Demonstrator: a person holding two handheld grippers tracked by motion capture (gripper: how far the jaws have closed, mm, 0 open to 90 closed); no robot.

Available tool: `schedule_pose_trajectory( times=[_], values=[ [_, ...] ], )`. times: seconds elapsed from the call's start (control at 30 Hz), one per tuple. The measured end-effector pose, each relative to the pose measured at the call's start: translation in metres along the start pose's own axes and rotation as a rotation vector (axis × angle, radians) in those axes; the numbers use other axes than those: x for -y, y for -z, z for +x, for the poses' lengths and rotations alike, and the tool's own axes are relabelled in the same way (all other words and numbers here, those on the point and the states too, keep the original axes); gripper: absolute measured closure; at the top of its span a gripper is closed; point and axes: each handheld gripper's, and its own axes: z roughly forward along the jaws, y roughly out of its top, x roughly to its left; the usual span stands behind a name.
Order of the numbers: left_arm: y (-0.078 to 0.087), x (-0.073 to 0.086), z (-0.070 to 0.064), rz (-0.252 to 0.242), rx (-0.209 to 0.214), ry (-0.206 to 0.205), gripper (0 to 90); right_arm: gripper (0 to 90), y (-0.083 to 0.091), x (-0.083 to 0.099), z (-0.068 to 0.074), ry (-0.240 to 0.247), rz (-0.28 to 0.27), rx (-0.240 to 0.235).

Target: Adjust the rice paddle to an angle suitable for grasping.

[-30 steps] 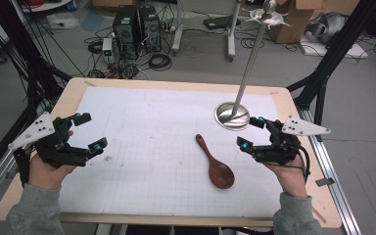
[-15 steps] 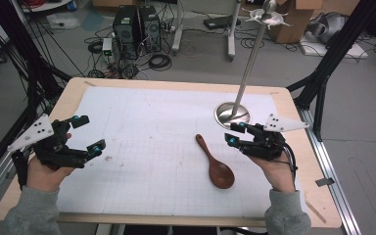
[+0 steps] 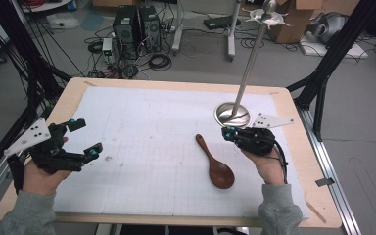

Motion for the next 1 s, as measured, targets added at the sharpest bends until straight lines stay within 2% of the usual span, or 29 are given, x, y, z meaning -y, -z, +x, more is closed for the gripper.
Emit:
schedule_pose_trajectory(
  times=[0.2, 0.37, 0.47, 0.7, 1.0],
  values=[
    [0.002, 0.000, -0.002, 0.001, -0.002, -0.002, 1.9, 89.2, -0.012, 0.003, -0.002, 0.008, 0.040, 0.001],
    [0.005, 0.001, -0.002, 0.009, -0.010, -0.003, 1.9, 89.2, -0.027, 0.008, -0.004, 0.005, 0.095, 0.013],
    [0.006, 0.002, -0.003, 0.012, -0.011, -0.004, 1.9, 89.2, -0.033, 0.010, -0.006, 0.008, 0.105, 0.011],
    [0.009, 0.004, -0.004, 0.021, -0.020, -0.002, 1.9, 89.2, -0.053, 0.022, -0.015, -0.012, 0.181, 0.023],
    [0.014, 0.006, -0.004, 0.027, -0.030, 0.001, 1.9, 89.2, -0.067, 0.035, -0.025, -0.047, 0.217, 0.024]
  ],
)
